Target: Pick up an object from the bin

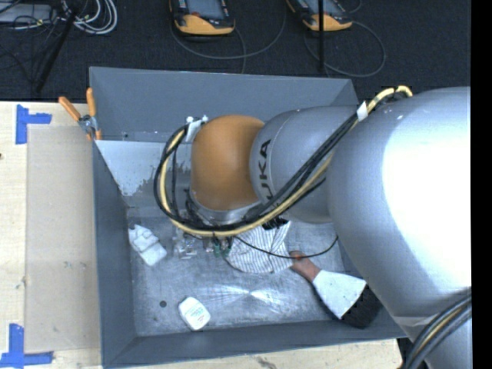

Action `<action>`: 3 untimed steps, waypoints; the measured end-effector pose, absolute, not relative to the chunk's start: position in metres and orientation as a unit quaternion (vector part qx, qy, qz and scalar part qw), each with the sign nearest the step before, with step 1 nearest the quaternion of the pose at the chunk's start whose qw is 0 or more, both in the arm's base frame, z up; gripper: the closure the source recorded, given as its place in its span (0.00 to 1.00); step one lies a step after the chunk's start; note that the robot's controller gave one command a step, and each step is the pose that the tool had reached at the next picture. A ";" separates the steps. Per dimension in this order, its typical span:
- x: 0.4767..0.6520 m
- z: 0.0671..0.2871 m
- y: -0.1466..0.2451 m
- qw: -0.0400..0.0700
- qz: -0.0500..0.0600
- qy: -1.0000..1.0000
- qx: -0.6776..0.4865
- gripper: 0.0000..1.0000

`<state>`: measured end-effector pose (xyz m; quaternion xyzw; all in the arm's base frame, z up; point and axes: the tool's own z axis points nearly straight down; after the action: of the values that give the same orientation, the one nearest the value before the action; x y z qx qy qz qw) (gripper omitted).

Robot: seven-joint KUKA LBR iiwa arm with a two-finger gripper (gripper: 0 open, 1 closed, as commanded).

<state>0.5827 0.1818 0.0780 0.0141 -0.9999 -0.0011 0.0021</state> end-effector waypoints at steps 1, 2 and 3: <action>0.582 0.177 0.179 0.000 0.000 -1.000 0.027 1.00; 0.582 0.177 0.179 0.000 0.000 -1.000 0.026 0.00; 0.582 0.177 0.179 0.000 0.000 -1.000 0.026 0.00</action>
Offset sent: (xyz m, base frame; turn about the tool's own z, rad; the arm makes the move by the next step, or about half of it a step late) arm 0.0000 0.0000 0.0000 0.0000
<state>0.5821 0.1793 0.1767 0.0263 -0.9997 -0.0001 -0.0002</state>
